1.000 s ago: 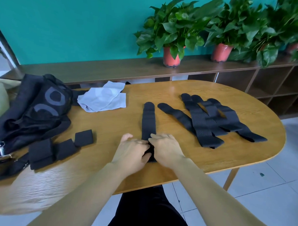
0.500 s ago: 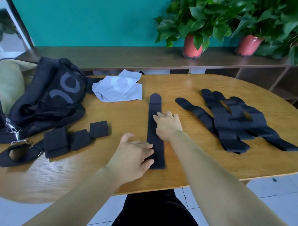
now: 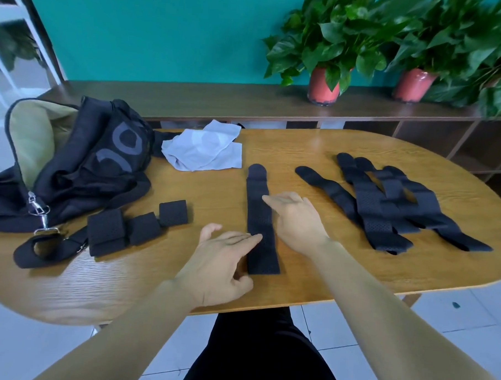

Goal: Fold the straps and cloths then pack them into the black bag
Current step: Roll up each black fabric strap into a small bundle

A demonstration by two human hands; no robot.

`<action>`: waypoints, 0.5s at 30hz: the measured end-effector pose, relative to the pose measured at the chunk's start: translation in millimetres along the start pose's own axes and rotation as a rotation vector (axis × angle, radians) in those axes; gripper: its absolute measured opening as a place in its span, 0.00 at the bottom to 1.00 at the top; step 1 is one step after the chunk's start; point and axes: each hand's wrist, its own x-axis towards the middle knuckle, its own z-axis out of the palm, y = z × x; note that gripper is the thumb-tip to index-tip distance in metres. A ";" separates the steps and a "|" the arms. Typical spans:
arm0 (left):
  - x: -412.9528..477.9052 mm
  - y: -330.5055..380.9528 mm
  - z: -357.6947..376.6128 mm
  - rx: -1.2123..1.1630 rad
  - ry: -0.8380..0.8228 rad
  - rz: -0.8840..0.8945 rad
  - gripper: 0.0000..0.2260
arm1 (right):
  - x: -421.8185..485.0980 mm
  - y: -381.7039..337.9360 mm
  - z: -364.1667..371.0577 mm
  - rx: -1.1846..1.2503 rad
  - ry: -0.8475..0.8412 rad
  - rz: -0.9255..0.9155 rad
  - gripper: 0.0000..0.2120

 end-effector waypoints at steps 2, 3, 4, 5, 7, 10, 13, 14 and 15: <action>2.1 4.2 -0.2 0.038 -0.049 -0.015 0.34 | -23.8 -2.0 -2.2 0.024 0.014 -0.021 0.29; 3.6 5.6 1.3 0.054 -0.053 -0.034 0.33 | -35.0 -2.3 -2.3 0.040 0.018 -0.028 0.29; 5.1 6.6 3.2 0.066 -0.045 -0.055 0.31 | -45.2 -1.5 -0.6 0.053 0.015 -0.033 0.30; 6.4 6.8 5.5 0.067 -0.030 -0.077 0.28 | -53.6 0.3 2.5 0.060 0.006 -0.035 0.30; 10.2 7.9 7.9 0.048 0.013 -0.116 0.24 | -65.9 3.5 9.7 0.059 -0.020 -0.032 0.32; 19.0 11.3 7.7 0.034 0.057 -0.212 0.21 | -70.8 -0.2 15.5 0.078 0.015 0.019 0.30; 27.6 13.8 10.1 0.007 0.099 -0.302 0.23 | -62.8 -10.4 19.1 0.093 0.156 0.087 0.26; 29.8 14.0 11.2 0.015 0.110 -0.315 0.24 | -59.5 -13.3 20.5 0.109 0.184 0.121 0.25; 31.7 13.5 12.2 0.021 0.114 -0.326 0.25 | -56.7 -15.8 21.4 0.132 0.201 0.156 0.24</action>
